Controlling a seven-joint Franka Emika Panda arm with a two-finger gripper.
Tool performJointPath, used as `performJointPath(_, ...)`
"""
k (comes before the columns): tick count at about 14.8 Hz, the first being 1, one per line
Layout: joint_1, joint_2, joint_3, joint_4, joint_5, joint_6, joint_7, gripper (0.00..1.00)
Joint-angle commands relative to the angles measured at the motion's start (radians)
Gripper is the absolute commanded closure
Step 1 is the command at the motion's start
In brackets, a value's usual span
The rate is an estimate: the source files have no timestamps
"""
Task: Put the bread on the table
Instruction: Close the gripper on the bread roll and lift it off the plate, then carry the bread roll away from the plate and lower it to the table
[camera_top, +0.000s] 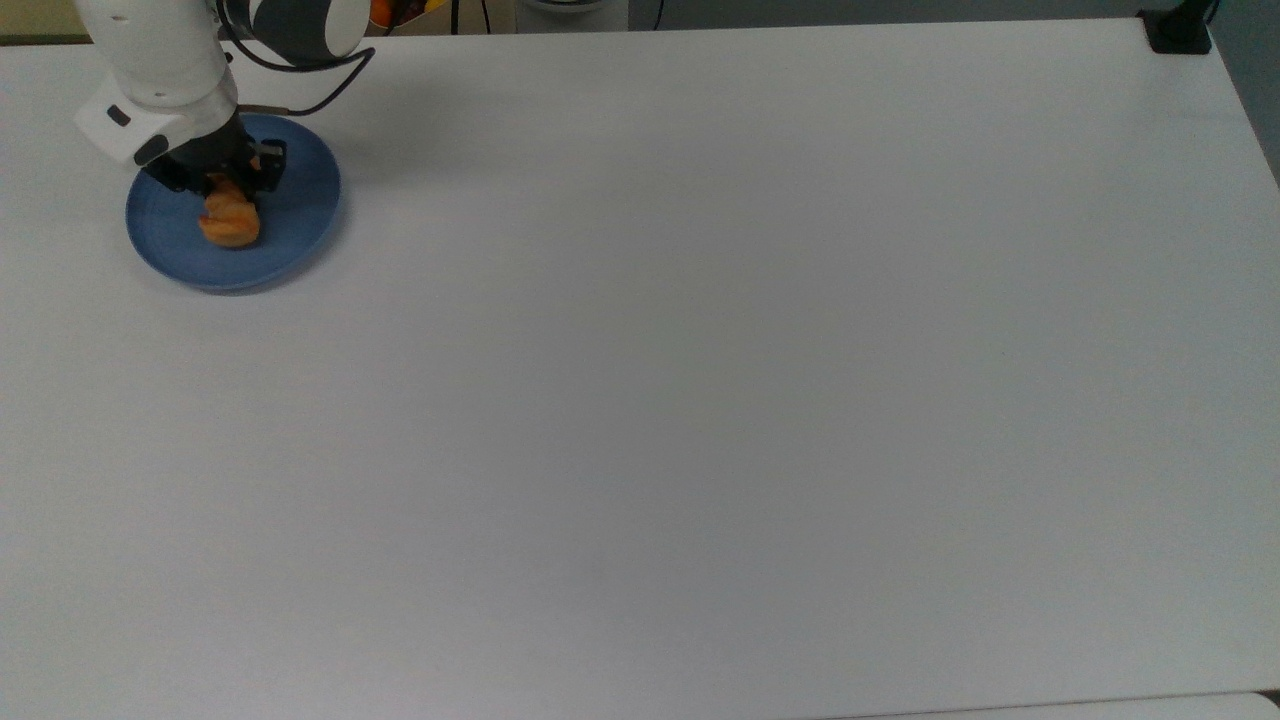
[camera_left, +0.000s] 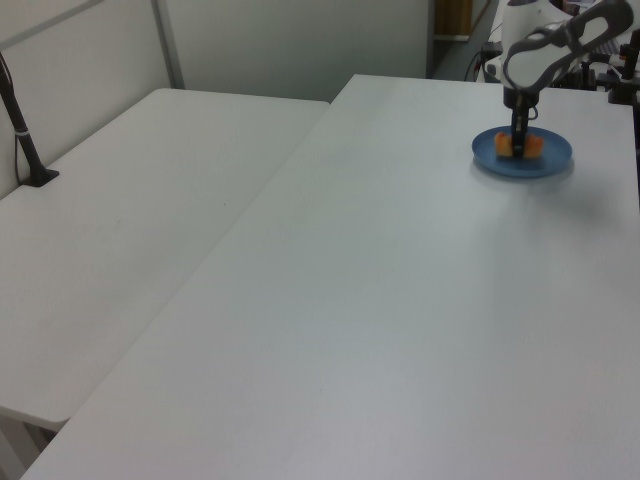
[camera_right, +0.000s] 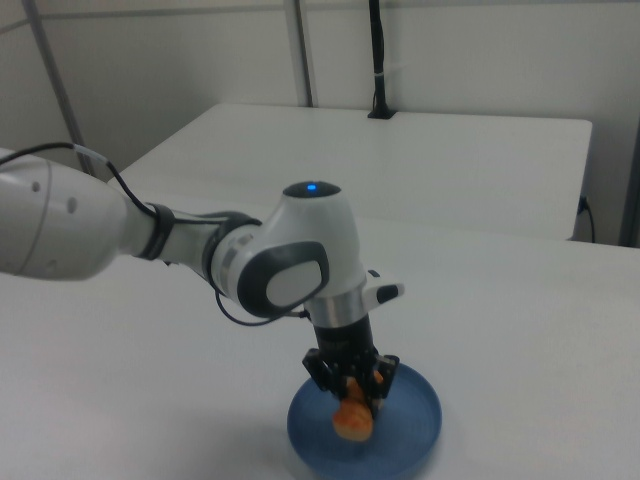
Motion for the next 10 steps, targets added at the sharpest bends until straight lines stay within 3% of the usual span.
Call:
performJointPath(1, 0.033, -0.170, 0.000, -0.022, 0.010, -0.173, -0.014, 0.58)
performJointPath(4, 0.090, -0.228, 0.022, -0.025, 0.015, -0.300, 0.003, 0.58)
performJointPath(10, 0.101, -0.268, 0.206, -0.031, 0.061, -0.491, 0.119, 0.57)
